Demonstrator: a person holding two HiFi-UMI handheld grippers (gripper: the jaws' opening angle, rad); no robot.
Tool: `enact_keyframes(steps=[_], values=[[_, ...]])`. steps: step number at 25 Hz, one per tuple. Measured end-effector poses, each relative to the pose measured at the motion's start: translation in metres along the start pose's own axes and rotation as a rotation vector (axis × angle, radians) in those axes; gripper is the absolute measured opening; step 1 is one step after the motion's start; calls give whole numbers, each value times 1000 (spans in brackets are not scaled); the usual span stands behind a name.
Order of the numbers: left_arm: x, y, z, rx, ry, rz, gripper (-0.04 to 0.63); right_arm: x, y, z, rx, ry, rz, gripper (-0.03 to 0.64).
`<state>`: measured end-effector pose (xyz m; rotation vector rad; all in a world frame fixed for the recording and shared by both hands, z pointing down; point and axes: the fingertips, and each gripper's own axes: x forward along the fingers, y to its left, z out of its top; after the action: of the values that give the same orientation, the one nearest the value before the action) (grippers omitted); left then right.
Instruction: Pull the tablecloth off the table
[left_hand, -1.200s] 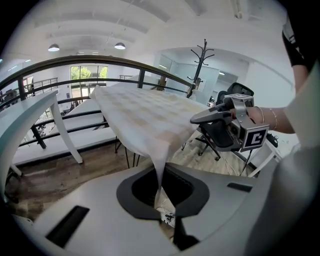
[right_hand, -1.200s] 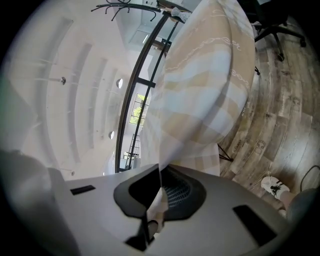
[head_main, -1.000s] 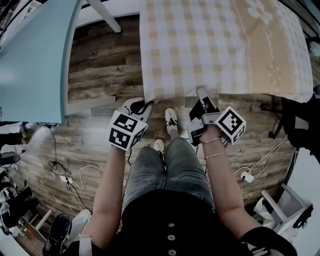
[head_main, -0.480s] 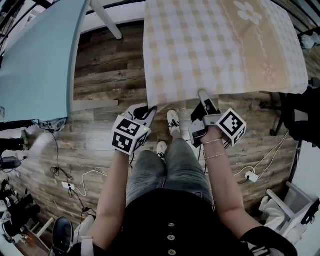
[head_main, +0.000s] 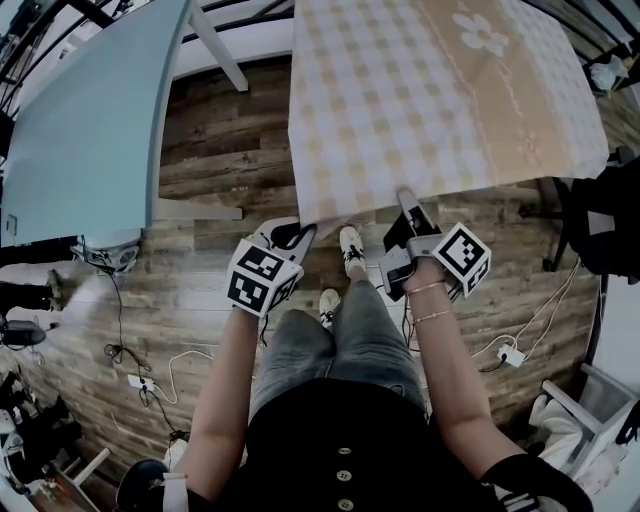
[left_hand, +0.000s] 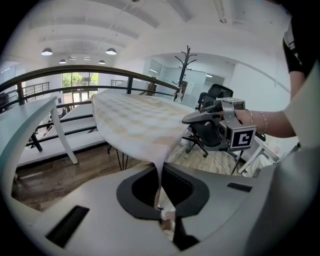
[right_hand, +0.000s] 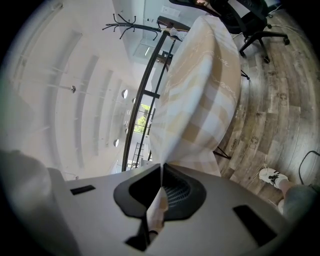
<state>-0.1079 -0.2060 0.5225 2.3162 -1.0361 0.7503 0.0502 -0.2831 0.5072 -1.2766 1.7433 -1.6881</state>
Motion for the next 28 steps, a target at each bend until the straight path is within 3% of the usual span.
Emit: enact_keyframes(steps=[7,13,28], values=[[-21,-12,-5,-28,-21,6,18,-21,10,-12,-13,-15,-3,27],[-47,-16,-58,-51,-29,30,18,-45,-4,-65,-9,-36,16,28],[-60,-32,-51,-75,7,-4,18,-64,7,-63,-9,-27,1,28]])
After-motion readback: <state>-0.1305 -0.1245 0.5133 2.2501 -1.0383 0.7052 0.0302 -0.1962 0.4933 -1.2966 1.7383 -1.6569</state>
